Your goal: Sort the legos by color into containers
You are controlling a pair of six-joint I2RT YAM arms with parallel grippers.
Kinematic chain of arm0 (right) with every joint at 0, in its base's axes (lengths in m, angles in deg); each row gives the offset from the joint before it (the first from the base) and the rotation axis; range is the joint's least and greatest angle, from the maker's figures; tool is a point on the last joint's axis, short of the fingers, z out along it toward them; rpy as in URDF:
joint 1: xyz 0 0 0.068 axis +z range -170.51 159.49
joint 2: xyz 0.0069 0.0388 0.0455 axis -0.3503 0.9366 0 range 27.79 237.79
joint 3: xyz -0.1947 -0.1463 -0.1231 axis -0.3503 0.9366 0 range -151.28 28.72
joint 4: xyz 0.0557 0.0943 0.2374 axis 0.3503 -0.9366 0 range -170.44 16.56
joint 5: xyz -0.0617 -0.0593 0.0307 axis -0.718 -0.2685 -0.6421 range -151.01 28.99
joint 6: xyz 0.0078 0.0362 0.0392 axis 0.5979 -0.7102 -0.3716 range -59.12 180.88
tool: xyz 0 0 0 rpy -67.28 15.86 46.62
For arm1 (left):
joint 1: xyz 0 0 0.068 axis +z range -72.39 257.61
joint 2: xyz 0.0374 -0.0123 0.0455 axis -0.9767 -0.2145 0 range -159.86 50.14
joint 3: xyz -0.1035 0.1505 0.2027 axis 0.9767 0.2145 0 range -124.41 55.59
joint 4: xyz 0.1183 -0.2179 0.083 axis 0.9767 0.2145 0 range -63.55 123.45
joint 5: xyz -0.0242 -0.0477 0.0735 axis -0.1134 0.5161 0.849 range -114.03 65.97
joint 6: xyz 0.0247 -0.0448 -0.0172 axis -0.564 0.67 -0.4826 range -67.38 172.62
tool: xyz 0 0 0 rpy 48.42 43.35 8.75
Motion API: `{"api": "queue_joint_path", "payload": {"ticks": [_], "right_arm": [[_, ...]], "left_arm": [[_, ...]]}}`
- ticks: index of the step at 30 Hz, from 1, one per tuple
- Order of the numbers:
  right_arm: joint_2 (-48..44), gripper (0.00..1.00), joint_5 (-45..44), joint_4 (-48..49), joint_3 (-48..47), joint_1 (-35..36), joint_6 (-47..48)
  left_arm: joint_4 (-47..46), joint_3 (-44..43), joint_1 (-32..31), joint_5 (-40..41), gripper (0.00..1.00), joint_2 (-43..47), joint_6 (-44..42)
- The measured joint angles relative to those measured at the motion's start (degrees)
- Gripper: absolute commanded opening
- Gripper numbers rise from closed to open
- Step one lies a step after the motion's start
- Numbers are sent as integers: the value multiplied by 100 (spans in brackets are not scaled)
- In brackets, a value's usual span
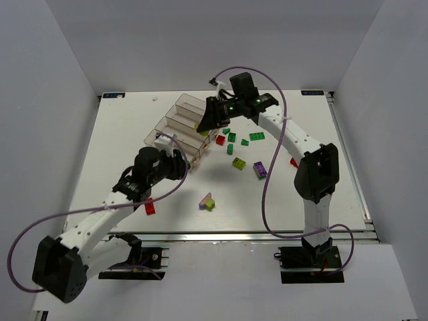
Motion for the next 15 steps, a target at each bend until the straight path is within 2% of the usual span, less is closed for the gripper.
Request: {"api": "queue_joint_path", "payload": {"ticks": [5, 6, 9, 10, 15], "right_arm": [[42, 2, -129, -15, -31, -372, 328], [46, 2, -162, -20, -37, -426, 420], [98, 2, -304, -22, -76, -485, 739], [114, 2, -339, -24, -79, -481, 824], [308, 3, -450, -7, -129, -439, 1209]], "left_arm": [[286, -739, 197, 284, 26, -1366, -98], [317, -896, 251, 321, 32, -1580, -136], [420, -1272, 455, 400, 39, -2031, -251], [442, -1368, 525, 402, 45, -2129, -286], [577, -1849, 815, 387, 58, -2608, -468]]}}
